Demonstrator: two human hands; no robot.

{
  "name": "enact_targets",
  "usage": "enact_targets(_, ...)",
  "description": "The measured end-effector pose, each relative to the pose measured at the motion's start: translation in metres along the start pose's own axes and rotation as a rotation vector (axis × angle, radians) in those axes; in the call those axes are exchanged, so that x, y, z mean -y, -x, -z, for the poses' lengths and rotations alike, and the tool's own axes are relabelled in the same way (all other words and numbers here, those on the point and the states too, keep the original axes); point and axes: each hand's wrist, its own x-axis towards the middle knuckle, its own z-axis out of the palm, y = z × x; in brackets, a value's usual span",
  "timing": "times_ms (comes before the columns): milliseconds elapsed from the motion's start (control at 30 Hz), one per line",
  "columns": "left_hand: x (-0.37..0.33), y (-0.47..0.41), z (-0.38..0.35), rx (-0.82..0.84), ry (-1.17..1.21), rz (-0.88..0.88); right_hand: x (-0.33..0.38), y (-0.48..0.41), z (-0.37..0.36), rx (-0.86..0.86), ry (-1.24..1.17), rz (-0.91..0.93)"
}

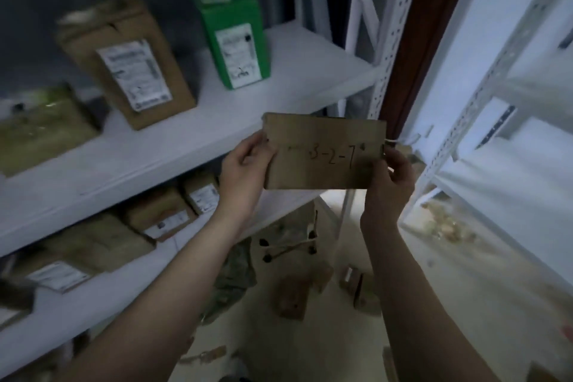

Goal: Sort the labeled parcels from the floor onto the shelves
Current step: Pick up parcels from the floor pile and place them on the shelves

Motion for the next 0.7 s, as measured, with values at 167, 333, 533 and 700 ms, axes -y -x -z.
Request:
enact_targets(167, -0.069, 0.027, 0.086, -0.118, 0.0, -0.101, 0.056, 0.05, -0.075, 0.182, -0.042, -0.009)
enact_targets(333, -0.098, 0.042, 0.186, -0.261, -0.007, -0.124, 0.081, 0.12, -0.15, 0.412, -0.003, 0.027)
enact_targets(533, -0.104, 0.065, 0.312, -0.381, -0.029, -0.109, 0.082, 0.213, -0.227, 0.573, 0.038, 0.017)
enact_targets(700, -0.102, 0.073, 0.404, -0.457, -0.013, -0.107, 0.078, 0.285, -0.279, 0.738, 0.036, -0.028)
